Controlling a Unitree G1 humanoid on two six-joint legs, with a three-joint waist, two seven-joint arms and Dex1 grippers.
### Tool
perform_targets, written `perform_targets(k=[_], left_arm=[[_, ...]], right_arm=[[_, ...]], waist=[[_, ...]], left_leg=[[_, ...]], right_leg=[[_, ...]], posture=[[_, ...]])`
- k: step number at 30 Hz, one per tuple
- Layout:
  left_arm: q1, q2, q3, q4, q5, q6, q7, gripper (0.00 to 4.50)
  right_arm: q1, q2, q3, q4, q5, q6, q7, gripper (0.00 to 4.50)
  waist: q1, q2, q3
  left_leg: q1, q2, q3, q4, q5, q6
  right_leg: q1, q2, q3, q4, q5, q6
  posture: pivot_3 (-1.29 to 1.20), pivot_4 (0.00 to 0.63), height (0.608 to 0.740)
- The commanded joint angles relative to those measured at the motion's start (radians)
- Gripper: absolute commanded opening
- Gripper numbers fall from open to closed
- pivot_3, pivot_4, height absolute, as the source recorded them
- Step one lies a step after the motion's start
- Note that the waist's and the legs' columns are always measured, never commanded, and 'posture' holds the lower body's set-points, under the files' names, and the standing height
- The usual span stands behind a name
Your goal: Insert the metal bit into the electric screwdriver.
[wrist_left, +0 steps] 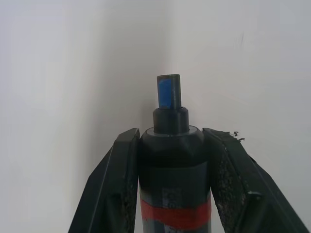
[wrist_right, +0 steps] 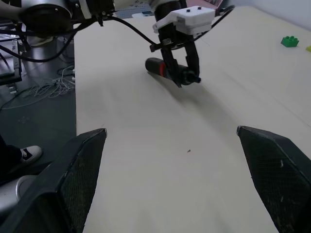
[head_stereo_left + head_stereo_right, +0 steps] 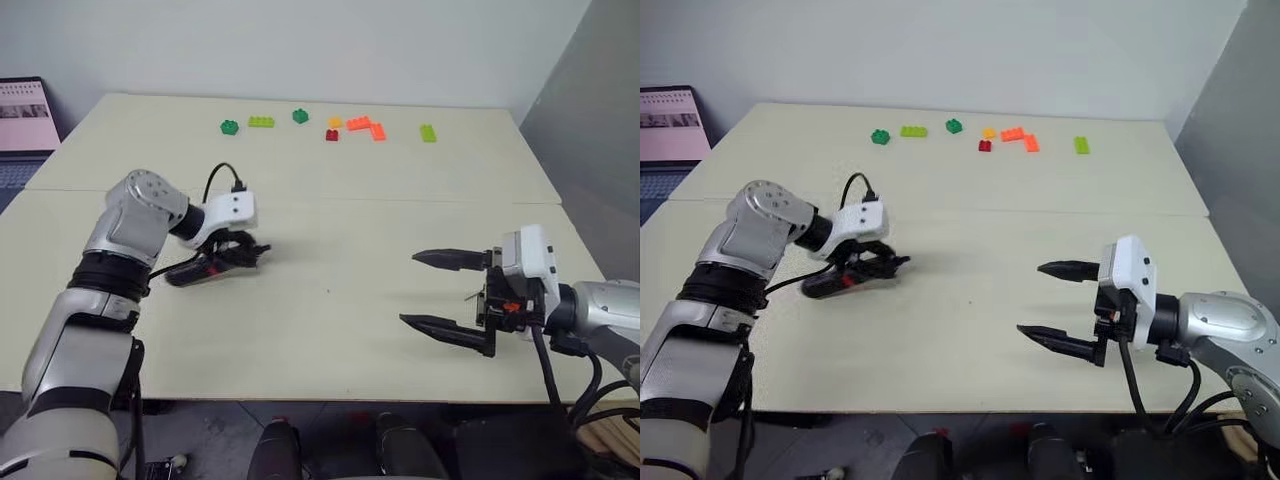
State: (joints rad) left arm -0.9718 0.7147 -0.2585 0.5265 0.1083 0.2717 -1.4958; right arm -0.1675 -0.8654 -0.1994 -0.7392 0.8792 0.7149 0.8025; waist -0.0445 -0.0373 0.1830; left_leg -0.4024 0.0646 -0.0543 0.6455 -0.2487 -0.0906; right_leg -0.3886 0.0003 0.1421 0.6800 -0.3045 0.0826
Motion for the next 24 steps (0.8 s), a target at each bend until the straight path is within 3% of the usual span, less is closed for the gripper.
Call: perform_targets(k=[1,6,14,24], left_arm=[[-0.056,-0.059,0.079,-0.118,-0.097,0.122,0.065,1.66],[-0.082,-0.211,0.135,-0.154,-0.167,0.191,0.243,1.66],[-0.096,-0.442,0.234,-0.046,-0.218,0.018,0.58,1.66],[0.021,-0.51,0.296,-0.043,-0.22,-0.242,0.833,1.66]], right_arm=[[0.006,-0.018,-0.065,-0.009,0.033,0.005,-0.02,4.5],[0.009,-0.023,-0.113,-0.001,0.061,0.016,-0.043,4.5],[-0.043,0.008,-0.154,0.024,0.093,-0.002,-0.127,4.5],[-0.068,0.021,-0.197,0.034,0.113,-0.016,-0.188,4.5]], waist=[[0.001,0.0,0.0],[0.001,0.0,0.0],[0.004,0.0,0.0],[0.011,0.0,0.0]], left_leg=[[0.0,0.0,0.0,0.0,0.0,0.0],[0.001,0.0,0.0,0.0,0.0,0.0],[0.001,-0.001,0.0,0.0,0.0,0.0],[0.001,-0.001,0.0,0.0,0.0,0.0]], right_leg=[[0.0,0.0,0.0,0.0,0.0,0.0],[0.0,0.0,0.0,0.0,0.0,0.0],[0.0,0.0,0.001,0.0,0.0,0.0],[0.0,0.0,0.002,0.0,0.0,0.0]], posture=[[0.0,0.15,0.74],[0.0,0.15,0.74],[0.0,0.15,0.74],[0.0,0.15,0.74]])
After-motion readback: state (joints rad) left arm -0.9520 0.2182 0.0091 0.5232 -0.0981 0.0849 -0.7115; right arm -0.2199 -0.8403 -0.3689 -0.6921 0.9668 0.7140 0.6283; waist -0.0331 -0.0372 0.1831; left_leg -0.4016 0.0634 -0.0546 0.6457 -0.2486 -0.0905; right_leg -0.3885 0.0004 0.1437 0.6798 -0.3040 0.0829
